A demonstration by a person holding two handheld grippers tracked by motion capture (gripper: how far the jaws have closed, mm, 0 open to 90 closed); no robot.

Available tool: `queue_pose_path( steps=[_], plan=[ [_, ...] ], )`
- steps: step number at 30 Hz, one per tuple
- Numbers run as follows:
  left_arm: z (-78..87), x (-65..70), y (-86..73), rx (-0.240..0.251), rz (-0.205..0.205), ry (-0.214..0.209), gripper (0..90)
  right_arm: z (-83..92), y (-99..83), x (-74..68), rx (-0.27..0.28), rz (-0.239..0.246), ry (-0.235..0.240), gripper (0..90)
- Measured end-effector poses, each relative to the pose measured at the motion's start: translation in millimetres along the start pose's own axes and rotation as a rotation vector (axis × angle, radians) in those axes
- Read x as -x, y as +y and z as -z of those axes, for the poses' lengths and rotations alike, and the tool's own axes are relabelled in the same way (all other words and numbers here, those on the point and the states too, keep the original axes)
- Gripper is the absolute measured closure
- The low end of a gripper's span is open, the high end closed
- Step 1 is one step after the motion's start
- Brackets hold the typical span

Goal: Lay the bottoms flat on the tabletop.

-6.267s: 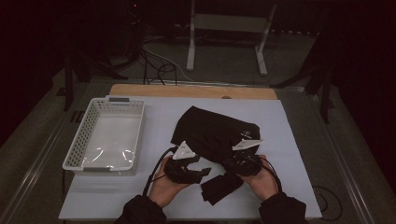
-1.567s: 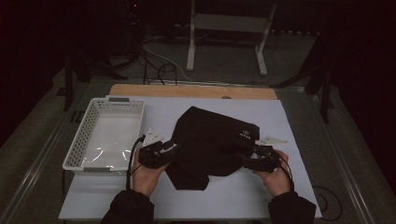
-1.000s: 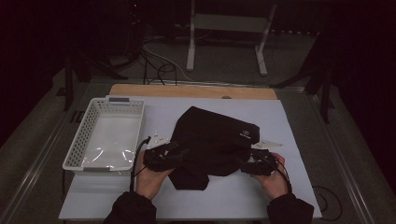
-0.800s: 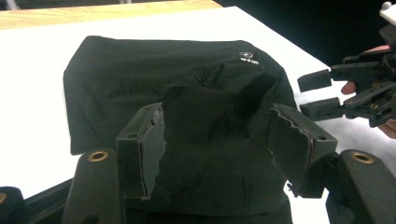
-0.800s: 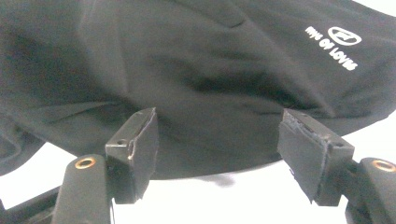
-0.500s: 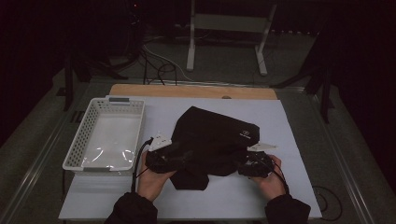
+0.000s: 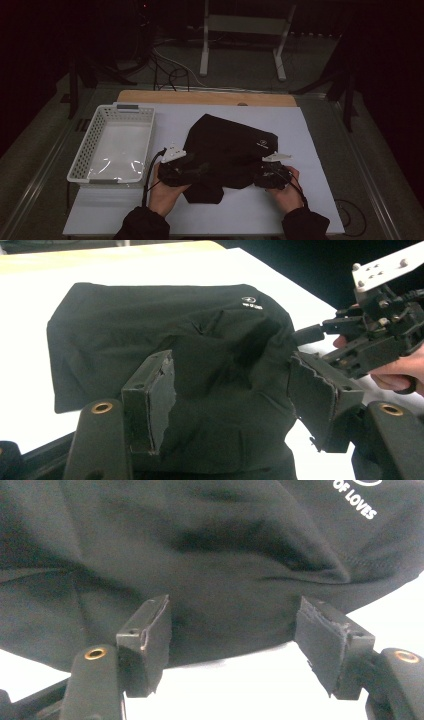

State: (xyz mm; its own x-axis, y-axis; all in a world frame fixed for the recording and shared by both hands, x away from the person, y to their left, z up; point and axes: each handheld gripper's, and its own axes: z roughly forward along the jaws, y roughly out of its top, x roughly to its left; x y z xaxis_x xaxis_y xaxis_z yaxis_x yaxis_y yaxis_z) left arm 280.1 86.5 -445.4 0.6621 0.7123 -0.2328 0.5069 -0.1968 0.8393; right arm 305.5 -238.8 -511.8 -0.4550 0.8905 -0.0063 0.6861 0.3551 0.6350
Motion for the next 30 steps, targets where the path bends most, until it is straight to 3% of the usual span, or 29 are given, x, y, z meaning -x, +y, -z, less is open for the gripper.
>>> queue_pose_path(
  steps=[12, 14, 21, 25, 30],
  plan=[
    [-3.2, 5.7, -0.9, -0.015, -0.011, -0.015, 36.6, -4.4, 1.0, -0.6, -0.020, -0.018, -0.010, 37.1],
    [-3.4, 6.1, -0.8, -0.015, -0.012, -0.016, 36.5, -3.8, 1.5, -1.7, -0.025, -0.023, -0.011, 41.8],
    [-4.8, 8.7, -1.4, -0.027, -0.019, -0.023, 36.6, -2.6, 3.2, -5.3, -0.025, -0.003, 0.023, 70.9],
    [-6.3, 10.3, -1.9, -0.034, -0.022, -0.027, 36.6, -2.9, 5.1, -1.3, -0.034, -0.026, 0.029, 86.5],
    [-6.7, 10.7, -2.0, -0.035, -0.023, -0.032, 36.6, -3.1, 6.9, 3.7, -0.031, -0.019, 0.017, 88.4]
  ],
)
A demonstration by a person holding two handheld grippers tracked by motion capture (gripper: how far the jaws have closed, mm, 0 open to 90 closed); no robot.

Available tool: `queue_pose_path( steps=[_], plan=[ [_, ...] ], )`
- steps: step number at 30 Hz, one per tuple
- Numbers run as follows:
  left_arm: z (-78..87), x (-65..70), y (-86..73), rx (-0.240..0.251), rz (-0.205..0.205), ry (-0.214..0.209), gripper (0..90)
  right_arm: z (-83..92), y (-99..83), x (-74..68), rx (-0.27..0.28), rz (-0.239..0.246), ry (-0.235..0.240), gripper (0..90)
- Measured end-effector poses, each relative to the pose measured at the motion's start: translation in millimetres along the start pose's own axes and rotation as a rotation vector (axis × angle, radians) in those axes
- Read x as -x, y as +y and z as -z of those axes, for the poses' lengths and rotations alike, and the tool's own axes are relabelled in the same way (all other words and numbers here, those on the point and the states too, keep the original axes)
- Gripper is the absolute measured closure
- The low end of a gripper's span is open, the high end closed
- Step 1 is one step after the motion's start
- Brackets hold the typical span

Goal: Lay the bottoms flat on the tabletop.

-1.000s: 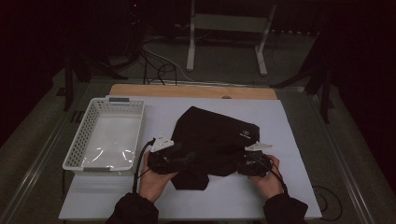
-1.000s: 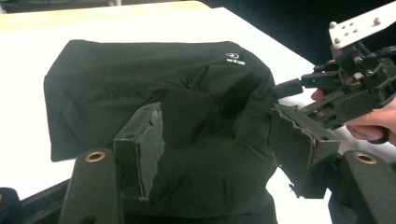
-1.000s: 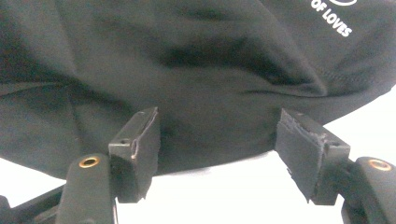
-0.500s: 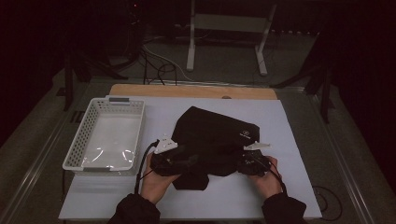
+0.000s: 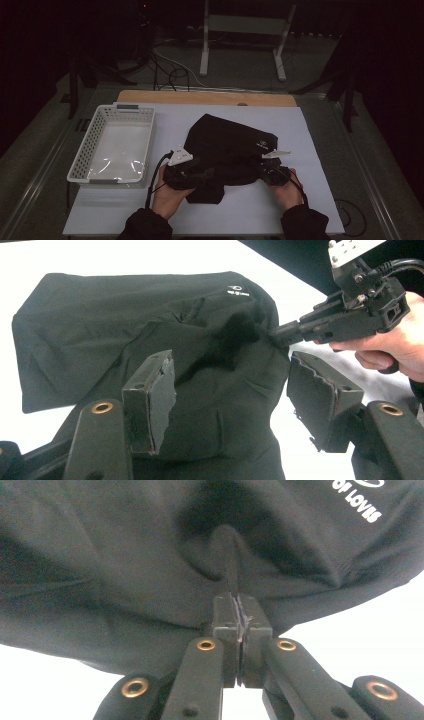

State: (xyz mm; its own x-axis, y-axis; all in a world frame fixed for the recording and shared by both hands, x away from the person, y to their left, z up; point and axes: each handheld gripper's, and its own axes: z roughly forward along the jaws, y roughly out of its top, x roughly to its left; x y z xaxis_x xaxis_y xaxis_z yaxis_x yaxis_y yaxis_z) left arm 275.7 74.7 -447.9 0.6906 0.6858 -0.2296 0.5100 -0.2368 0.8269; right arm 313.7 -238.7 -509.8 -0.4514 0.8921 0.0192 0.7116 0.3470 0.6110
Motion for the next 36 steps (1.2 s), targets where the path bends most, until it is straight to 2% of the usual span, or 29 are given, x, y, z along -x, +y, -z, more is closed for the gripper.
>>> queue_pose_path(
  steps=[7, 11, 24, 27, 28, 32, 34, 36],
  plan=[
    [-1.7, 1.9, -1.0, -0.010, -0.005, -0.009, 36.7, 1.7, 3.1, 5.0, 0.021, 0.015, -0.032, 88.5],
    [-4.9, 5.8, -1.7, -0.022, -0.020, -0.021, 36.8, 3.9, 3.6, 14.4, 0.026, -0.003, -0.054, 88.5],
    [-5.1, 5.9, -1.8, -0.022, -0.020, -0.025, 36.8, 11.1, 0.6, 39.0, 0.037, -0.044, -0.137, 88.5],
    [-5.4, 6.2, -1.9, -0.024, -0.021, -0.027, 36.7, 11.9, -0.1, 41.6, 0.038, -0.048, -0.138, 88.1],
    [-5.5, 6.3, -1.9, -0.024, -0.021, -0.027, 36.8, 13.0, 0.0, 41.1, 0.037, -0.048, -0.132, 83.8],
    [-6.3, 7.4, -2.3, -0.027, -0.023, -0.035, 36.8, 17.8, 0.2, 36.0, 0.058, -0.031, -0.095, 57.3],
    [-7.0, 7.8, -2.4, -0.029, -0.026, -0.037, 36.8, 21.2, -0.1, 32.5, 0.073, -0.023, -0.060, 48.0],
    [-7.6, 7.6, -2.8, -0.030, -0.027, -0.038, 36.8, 24.6, -0.7, 27.1, 0.090, -0.013, -0.025, 42.3]
  ],
)
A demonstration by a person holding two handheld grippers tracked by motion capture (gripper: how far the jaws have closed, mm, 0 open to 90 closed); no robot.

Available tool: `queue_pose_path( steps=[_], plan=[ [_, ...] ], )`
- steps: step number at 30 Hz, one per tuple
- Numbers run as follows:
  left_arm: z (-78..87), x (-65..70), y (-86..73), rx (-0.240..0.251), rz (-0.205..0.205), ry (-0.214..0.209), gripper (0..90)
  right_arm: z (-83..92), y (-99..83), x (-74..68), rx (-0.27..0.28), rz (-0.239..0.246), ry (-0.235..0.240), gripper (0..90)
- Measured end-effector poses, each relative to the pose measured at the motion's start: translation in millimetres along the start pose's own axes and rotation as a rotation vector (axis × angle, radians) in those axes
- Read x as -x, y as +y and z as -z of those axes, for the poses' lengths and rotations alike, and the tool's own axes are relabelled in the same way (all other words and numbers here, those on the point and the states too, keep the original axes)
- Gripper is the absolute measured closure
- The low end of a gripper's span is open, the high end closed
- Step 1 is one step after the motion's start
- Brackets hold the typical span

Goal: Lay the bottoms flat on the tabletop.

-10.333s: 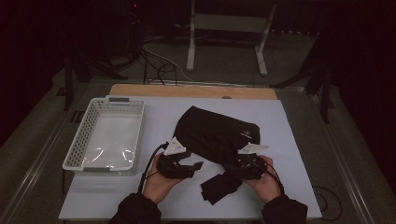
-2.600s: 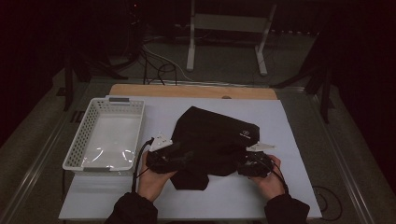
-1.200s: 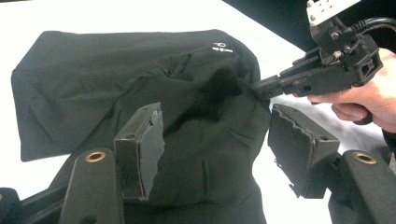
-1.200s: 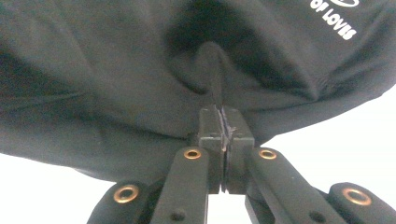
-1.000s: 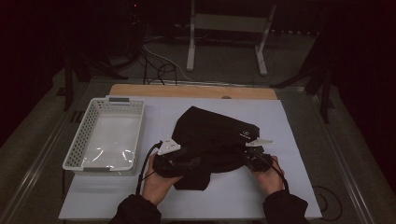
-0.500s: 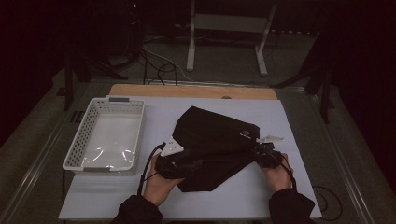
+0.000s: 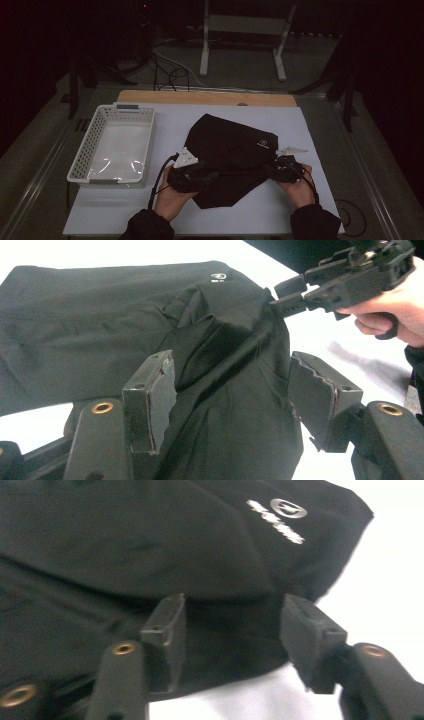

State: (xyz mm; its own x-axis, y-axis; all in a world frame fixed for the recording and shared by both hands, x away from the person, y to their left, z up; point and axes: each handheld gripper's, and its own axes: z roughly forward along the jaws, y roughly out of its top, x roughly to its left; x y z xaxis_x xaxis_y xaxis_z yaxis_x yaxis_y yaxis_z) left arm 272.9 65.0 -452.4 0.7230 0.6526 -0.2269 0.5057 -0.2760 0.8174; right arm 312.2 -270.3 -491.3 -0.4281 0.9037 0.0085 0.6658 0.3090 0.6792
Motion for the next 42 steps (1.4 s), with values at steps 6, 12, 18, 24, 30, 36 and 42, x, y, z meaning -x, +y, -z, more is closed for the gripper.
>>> queue_pose_path(
  steps=[6, 12, 18, 24, 30, 36, 42],
  plan=[
    [-2.5, 0.6, -1.4, -0.009, -0.001, -0.009, 36.8, 7.2, 0.3, -18.3, 0.019, 0.047, 0.091, 37.7],
    [-14.2, 10.1, -6.0, -0.045, -0.024, -0.036, 36.9, 11.1, 2.0, -29.2, 0.036, 0.073, 0.135, 37.6],
    [-30.6, 21.2, -15.6, -0.096, -0.068, -0.071, 36.9, 11.6, 1.9, -34.4, 0.032, 0.092, 0.154, 37.7],
    [-42.0, 28.7, -23.4, -0.135, -0.098, -0.109, 37.5, 12.2, 2.0, -33.1, 0.035, 0.085, 0.152, 37.7],
    [-51.5, 32.8, -30.4, -0.192, -0.123, -0.121, 37.4, 12.3, 2.2, -32.4, 0.042, 0.081, 0.152, 37.0],
    [-55.2, 37.6, -42.7, -0.253, -0.155, -0.128, 37.5, 16.0, 2.9, -28.3, 0.060, 0.068, 0.153, 36.6],
    [-55.2, 38.8, -51.6, -0.295, -0.191, -0.116, 39.4, 19.0, 3.5, -23.5, 0.076, 0.040, 0.165, 36.7]
  ],
)
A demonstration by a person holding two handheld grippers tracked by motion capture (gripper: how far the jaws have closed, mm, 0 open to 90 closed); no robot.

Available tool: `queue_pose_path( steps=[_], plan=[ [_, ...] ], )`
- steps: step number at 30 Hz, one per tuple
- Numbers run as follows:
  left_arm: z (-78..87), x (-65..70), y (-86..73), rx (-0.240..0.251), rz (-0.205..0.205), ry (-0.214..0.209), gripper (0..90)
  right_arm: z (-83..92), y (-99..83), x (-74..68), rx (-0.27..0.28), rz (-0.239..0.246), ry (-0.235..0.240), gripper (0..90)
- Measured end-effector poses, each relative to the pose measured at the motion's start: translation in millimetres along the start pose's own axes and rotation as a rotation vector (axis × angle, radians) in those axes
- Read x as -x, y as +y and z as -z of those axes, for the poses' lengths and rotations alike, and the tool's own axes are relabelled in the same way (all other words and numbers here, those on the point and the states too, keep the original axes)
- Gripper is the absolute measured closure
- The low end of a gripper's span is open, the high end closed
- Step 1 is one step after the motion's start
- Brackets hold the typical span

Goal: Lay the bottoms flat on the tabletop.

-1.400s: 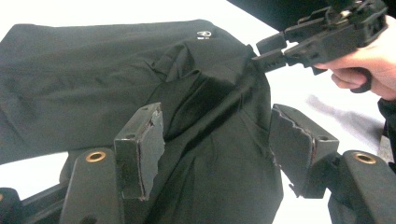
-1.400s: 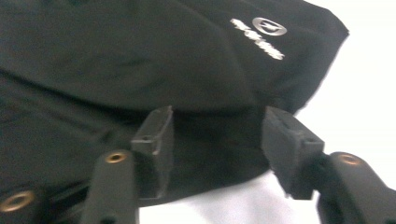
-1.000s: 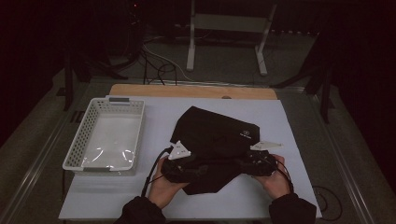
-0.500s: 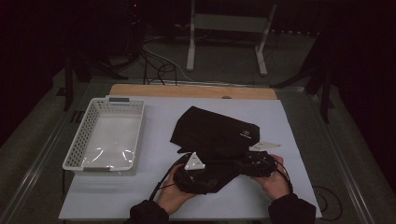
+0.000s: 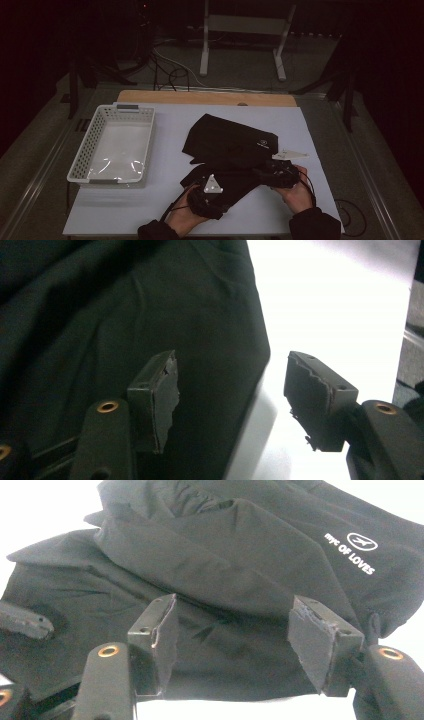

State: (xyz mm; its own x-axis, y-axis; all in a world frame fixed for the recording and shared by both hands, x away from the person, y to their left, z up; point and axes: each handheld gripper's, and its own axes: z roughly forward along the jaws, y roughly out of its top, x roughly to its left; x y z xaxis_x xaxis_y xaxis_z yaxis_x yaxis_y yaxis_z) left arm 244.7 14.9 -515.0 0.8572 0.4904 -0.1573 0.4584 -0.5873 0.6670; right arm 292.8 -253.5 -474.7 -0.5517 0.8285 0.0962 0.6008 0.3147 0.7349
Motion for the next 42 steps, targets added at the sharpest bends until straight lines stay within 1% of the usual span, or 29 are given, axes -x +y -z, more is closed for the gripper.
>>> queue_pose_path(
  steps=[3, 4, 5, 7, 8, 9, 10, 12, 13, 14, 15, 17, 18, 20, 21, 22, 23, 24, 25, 27, 34, 36, 38, 40, 42],
  plan=[
    [-1.1, 4.4, 0.4, -0.013, -0.035, 0.005, 41.4, 0.1, 0.3, -0.3, 0.007, -0.002, 0.001, 36.8],
    [-1.2, 5.2, 0.6, -0.016, -0.046, 0.012, 42.7, 0.2, 0.4, -0.5, 0.008, 0.000, 0.002, 36.9],
    [-1.5, 6.7, 0.4, -0.018, -0.060, 0.033, 44.1, 0.4, 0.5, -0.5, 0.007, 0.001, 0.002, 36.8],
    [-1.2, 7.4, 0.0, -0.019, -0.079, 0.059, 50.6, 0.4, 0.4, -0.8, 0.008, 0.001, 0.005, 36.9],
    [-0.9, 7.2, 0.0, -0.020, -0.083, 0.065, 57.6, 0.6, 0.5, -0.7, 0.009, -0.002, 0.003, 36.9],
    [-0.3, 5.7, 0.2, -0.019, -0.082, 0.063, 63.3, 0.7, 0.5, -0.5, 0.010, -0.002, 0.005, 37.0],
    [0.0, 4.6, 0.3, -0.017, -0.074, 0.057, 71.4, 0.7, 0.4, -0.1, 0.010, 0.002, 0.004, 37.0],
    [0.9, 1.7, 0.4, -0.022, -0.064, 0.038, 81.8, 0.4, 0.4, -0.2, 0.009, 0.001, 0.002, 37.1],
    [1.2, 1.3, 0.6, -0.023, -0.060, 0.029, 85.2, 0.3, 0.4, -0.3, 0.009, 0.001, 0.002, 37.0],
    [1.2, 1.3, 0.8, -0.022, -0.060, 0.021, 87.1, -0.1, 0.4, -0.7, 0.011, 0.001, 0.005, 37.0],
    [1.2, 2.5, 1.5, -0.020, -0.054, 0.003, 87.4, -0.1, 0.4, -0.7, 0.010, 0.001, 0.006, 37.1],
    [1.4, 2.8, 1.9, -0.022, -0.059, -0.003, 87.6, -0.1, 0.5, -0.7, 0.010, 0.001, 0.006, 37.1],
    [1.4, 5.7, 4.2, -0.017, -0.064, -0.032, 87.6, -0.1, 0.5, -0.6, 0.010, 0.002, 0.004, 37.0],
    [1.5, 8.7, 7.2, -0.008, -0.060, -0.069, 87.7, -0.1, 0.4, -0.2, 0.010, 0.001, 0.002, 37.1],
    [1.5, 8.7, 7.2, -0.008, -0.060, -0.069, 87.7, -0.1, 0.4, -0.2, 0.010, 0.001, 0.002, 37.1],
    [2.4, 12.2, 11.1, 0.006, -0.052, -0.118, 87.7, 0.0, 0.4, 0.0, 0.010, 0.000, 0.002, 37.1],
    [2.9, 13.8, 12.9, 0.014, -0.051, -0.141, 87.7, 0.1, 0.4, -0.1, 0.010, -0.001, 0.002, 37.1],
    [2.9, 13.8, 12.9, 0.014, -0.051, -0.141, 87.7, 0.1, 0.4, -0.1, 0.010, -0.001, 0.002, 37.1],
    [3.3, 16.9, 15.7, 0.028, -0.045, -0.180, 87.7, 0.0, 0.5, -0.3, 0.011, -0.003, 0.002, 37.1],
    [2.8, 21.0, 18.0, 0.043, -0.035, -0.213, 87.7, -0.4, 0.6, -0.5, 0.010, -0.003, 0.001, 37.1],
    [-4.3, 37.5, 25.7, 0.055, -0.030, -0.290, 87.7, -0.2, 0.8, -0.4, 0.009, -0.003, 0.000, 37.2],
    [-6.6, 42.4, 28.4, 0.058, -0.035, -0.304, 87.7, -0.1, 0.8, -0.5, 0.009, -0.004, 0.004, 37.2],
    [-8.0, 46.1, 30.9, 0.069, -0.035, -0.329, 87.7, -0.1, 0.9, -0.3, 0.009, -0.001, 0.001, 37.2],
    [-8.1, 48.6, 33.1, 0.088, -0.015, -0.360, 87.7, -0.2, 0.9, -0.4, 0.008, 0.000, 0.002, 37.2],
    [-8.3, 49.7, 35.0, 0.101, -0.004, -0.383, 87.6, -0.3, 0.8, -0.2, 0.009, -0.001, 0.001, 37.1]
  ],
)
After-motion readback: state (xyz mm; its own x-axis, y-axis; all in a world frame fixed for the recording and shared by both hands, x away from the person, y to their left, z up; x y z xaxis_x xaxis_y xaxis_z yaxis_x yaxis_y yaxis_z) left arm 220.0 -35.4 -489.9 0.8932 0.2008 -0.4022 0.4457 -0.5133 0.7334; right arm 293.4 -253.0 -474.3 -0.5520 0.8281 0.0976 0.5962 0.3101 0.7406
